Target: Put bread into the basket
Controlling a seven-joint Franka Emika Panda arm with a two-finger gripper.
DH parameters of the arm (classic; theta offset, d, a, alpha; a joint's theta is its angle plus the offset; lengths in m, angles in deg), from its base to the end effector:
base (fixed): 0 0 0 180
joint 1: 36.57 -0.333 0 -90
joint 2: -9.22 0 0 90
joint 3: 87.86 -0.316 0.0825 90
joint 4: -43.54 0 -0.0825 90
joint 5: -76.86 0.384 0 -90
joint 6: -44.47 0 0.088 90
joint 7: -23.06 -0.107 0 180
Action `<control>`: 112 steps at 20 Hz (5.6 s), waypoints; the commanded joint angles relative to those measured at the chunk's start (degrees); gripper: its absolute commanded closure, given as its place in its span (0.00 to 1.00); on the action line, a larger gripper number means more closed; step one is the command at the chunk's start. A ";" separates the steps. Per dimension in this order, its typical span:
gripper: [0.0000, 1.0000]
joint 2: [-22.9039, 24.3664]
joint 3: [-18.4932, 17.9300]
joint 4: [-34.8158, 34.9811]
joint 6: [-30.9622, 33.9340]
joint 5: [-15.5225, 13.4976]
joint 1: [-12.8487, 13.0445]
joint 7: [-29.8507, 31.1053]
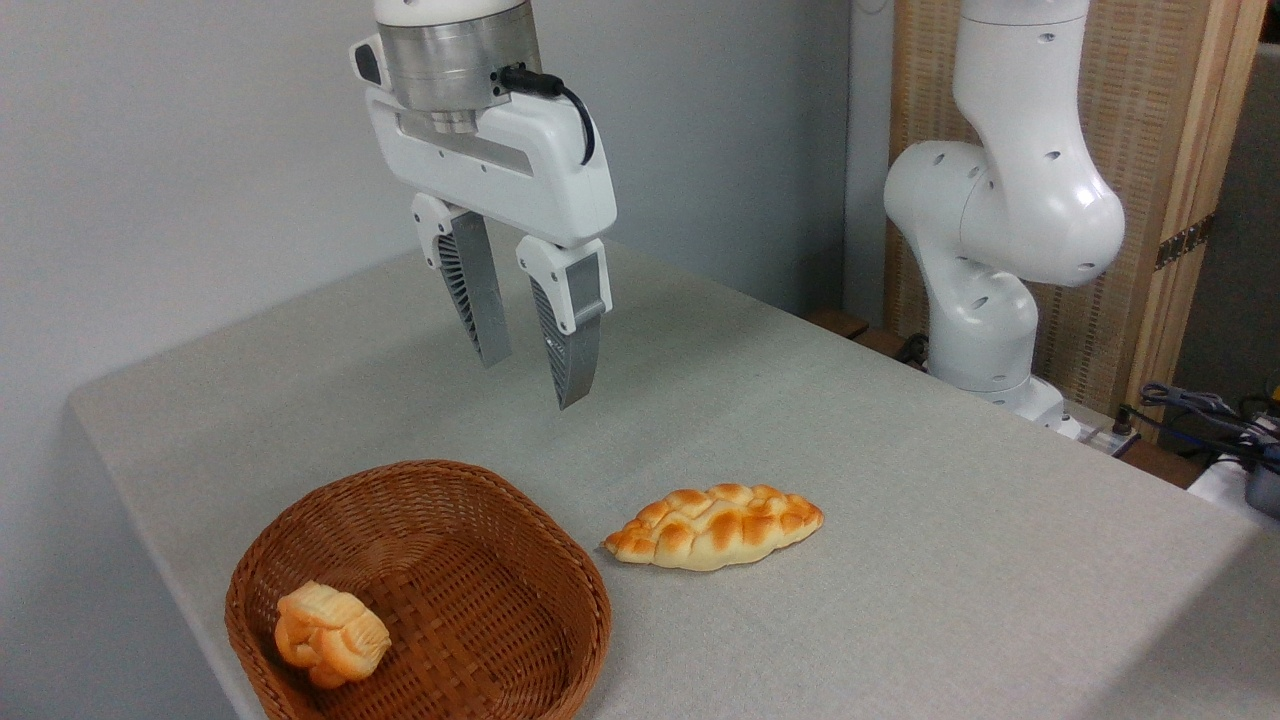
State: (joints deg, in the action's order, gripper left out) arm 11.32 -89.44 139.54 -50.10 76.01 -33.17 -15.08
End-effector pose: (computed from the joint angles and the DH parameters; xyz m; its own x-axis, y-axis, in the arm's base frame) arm 0.5485 -0.0186 0.6020 0.7671 -0.6413 0.0189 -0.6415 -0.7671 0.0052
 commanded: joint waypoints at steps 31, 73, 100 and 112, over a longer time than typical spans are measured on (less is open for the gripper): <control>0.00 12.31 -7.30 35.40 -17.14 2.96 -0.06 -45.89; 0.51 -5.52 -6.59 0.78 -9.83 -10.05 0.90 -25.51; 0.00 -1.67 -5.10 0.25 -9.95 -8.21 -0.15 -13.55; 0.00 0.62 2.20 0.25 -1.84 -1.44 -4.81 -2.90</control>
State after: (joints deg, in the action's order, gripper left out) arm 12.04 -87.56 139.88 -52.82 73.93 -37.56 -18.29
